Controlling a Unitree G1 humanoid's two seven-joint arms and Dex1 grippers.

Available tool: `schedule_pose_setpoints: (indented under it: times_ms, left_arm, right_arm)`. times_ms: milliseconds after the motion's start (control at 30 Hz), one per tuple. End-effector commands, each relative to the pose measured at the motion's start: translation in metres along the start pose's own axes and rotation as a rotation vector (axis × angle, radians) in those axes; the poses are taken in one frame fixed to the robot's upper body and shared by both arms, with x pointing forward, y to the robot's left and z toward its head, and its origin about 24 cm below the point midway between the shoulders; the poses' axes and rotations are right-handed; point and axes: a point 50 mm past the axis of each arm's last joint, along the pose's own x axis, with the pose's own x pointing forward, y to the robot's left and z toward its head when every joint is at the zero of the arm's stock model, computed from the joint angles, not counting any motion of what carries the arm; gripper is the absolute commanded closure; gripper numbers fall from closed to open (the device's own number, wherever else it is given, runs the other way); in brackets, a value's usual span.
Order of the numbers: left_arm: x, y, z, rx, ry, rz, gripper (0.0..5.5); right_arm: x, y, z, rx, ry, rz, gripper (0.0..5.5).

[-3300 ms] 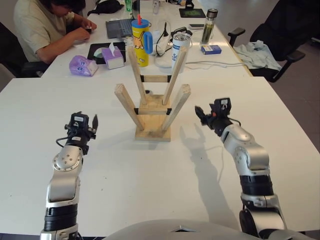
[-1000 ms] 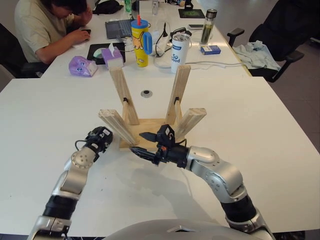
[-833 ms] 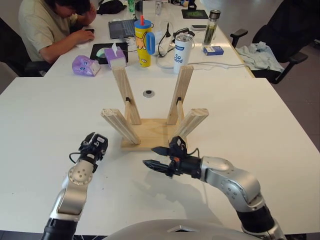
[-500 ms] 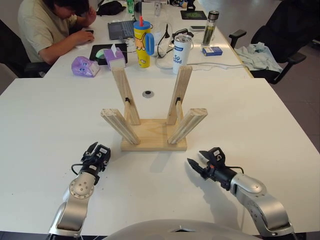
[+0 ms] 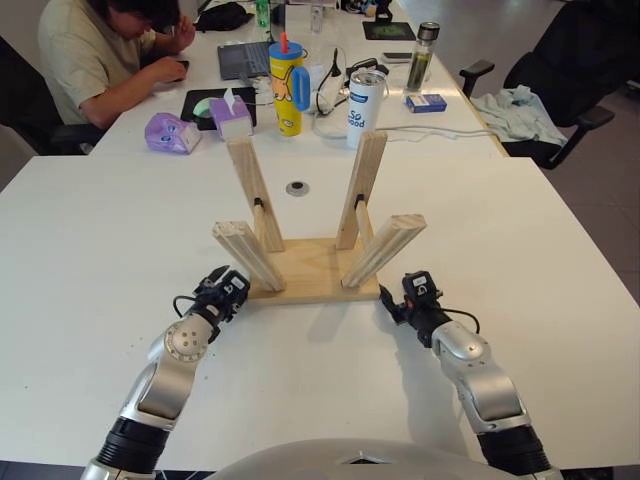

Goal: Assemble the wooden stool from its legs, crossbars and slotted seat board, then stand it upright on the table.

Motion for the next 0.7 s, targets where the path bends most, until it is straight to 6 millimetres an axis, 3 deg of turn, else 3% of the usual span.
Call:
schedule_pose_setpoints:
  times_ms: [33,133,233,467,700]
  left_arm:
    - [-0.003,-0.046,0.025,-0.281,-0.074,-0.327,2.81]
    - [-0.017,-0.049,0.071,-0.56,-0.305,-0.529,2.81]
    - [-0.032,-0.043,0.098,-0.617,-0.433,-0.672,2.81]
    - [-0.045,-0.011,0.115,-0.562,-0.496,-0.681,2.81]
    - [-0.054,0.002,0.119,-0.517,-0.495,-0.693,2.81]
  right_arm:
    - [0.002,0.038,0.017,0.128,-0.032,0.243,2.17]
    - [-0.001,0.047,0.042,0.197,-0.114,0.382,2.17]
    - [-0.005,0.048,0.067,0.241,-0.176,0.481,2.17]
    - [-0.017,0.047,0.101,0.211,-0.233,0.585,2.17]
    - [-0.024,0.043,0.111,0.193,-0.23,0.626,2.17]
